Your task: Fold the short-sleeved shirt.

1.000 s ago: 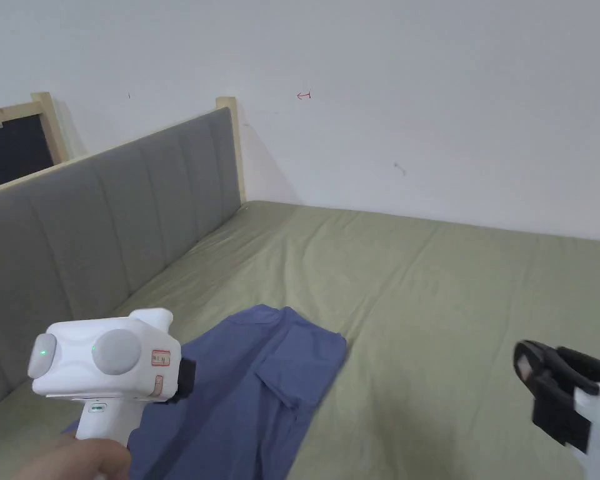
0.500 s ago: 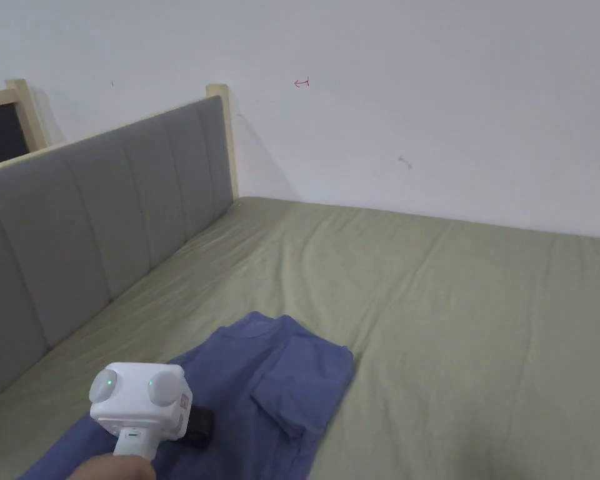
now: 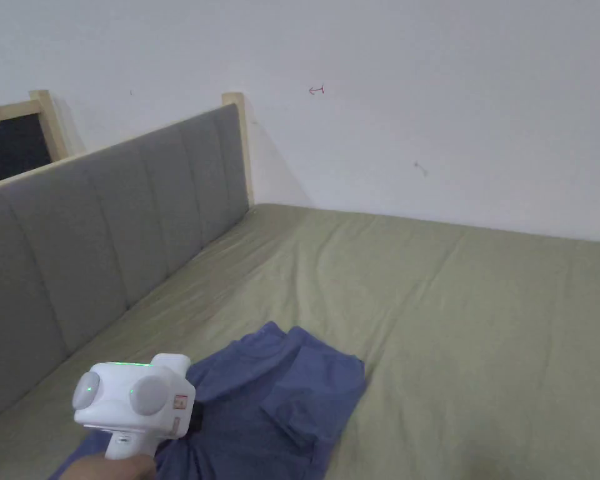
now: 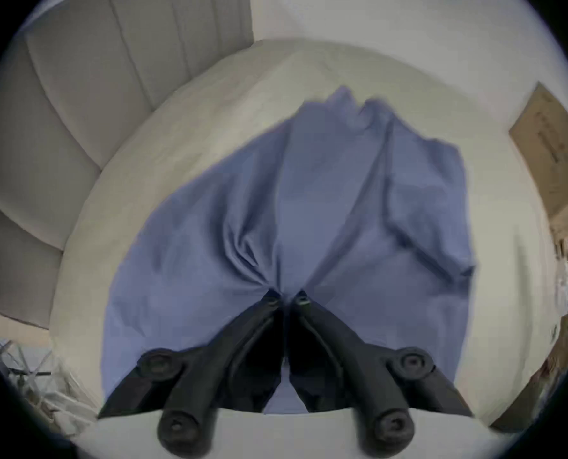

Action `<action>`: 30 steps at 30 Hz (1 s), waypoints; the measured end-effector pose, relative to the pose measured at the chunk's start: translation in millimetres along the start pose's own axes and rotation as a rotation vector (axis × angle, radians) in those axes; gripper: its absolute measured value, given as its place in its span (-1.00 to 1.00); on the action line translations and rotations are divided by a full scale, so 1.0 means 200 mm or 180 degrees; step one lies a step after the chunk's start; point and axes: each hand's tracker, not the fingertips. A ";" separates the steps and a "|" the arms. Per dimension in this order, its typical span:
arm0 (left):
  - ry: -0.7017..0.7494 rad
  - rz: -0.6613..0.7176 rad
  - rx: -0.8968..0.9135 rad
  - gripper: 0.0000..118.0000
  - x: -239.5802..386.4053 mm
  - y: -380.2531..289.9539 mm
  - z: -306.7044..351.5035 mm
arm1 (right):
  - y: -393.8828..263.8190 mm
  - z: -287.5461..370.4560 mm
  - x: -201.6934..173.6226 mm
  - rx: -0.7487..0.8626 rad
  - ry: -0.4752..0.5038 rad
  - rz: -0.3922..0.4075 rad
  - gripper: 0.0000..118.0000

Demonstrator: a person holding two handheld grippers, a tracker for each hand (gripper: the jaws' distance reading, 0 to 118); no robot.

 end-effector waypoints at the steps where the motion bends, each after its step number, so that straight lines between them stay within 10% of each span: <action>1: 0.0110 -0.0082 0.0259 -0.99 -0.02 0.03 0.09 | 0.00 0.02 0.00 0.0020 0.0006 0.0030 -1.00; 8: 0.0071 -0.0768 0.1443 -0.99 0.16 0.23 0.86 | 0.05 0.22 0.04 0.0332 0.0044 -0.0124 -1.00; 18: -0.1418 -0.1168 0.2406 -0.99 1.02 0.35 1.69 | 0.12 0.61 0.18 0.0810 -0.0214 -0.0228 -1.00; 25: -0.2289 -0.1511 0.1381 -0.99 1.69 0.27 1.45 | 0.09 0.84 0.34 0.1072 -0.0575 -0.0368 -1.00; 30: -0.2280 -0.1547 -0.0776 -0.97 2.13 0.05 0.74 | -0.03 0.88 0.49 0.0979 -0.0777 -0.0612 -1.00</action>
